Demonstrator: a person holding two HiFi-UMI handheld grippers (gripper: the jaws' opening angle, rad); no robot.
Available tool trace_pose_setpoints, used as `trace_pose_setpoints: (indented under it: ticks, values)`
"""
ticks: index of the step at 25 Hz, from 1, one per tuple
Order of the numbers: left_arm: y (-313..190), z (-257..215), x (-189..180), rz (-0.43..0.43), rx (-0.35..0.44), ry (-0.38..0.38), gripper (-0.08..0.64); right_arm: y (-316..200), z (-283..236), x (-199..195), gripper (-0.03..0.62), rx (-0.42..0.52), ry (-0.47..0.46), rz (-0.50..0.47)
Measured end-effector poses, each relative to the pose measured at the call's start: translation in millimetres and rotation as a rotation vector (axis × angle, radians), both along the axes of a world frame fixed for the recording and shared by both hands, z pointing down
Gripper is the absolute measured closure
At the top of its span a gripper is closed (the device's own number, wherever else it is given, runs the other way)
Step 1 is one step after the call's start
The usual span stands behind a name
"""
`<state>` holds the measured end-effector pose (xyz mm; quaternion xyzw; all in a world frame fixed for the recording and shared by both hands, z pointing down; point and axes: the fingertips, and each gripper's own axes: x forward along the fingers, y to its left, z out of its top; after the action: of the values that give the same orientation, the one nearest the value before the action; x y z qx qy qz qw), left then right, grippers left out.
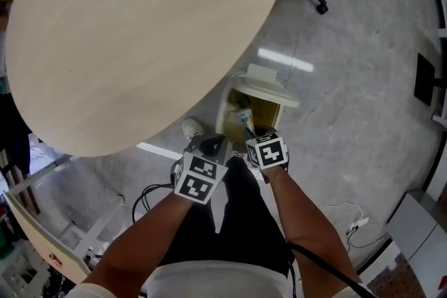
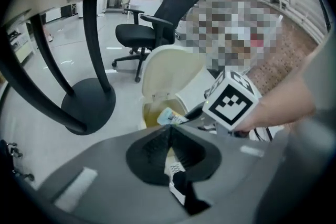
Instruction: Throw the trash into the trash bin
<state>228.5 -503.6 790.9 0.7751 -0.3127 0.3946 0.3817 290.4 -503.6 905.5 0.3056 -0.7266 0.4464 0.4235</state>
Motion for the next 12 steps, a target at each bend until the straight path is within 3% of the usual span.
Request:
trace_pose_setpoints:
  ticks: [5, 12]
  values:
    - [1, 28, 13, -0.008, -0.018, 0.013, 0.552, 0, 26, 0, 0.525, -0.045, 0.018, 0.061]
    - [-2, 55, 12, -0.049, -0.035, 0.011, 0.552, -9, 49, -7, 0.523, -0.027, 0.038, 0.05]
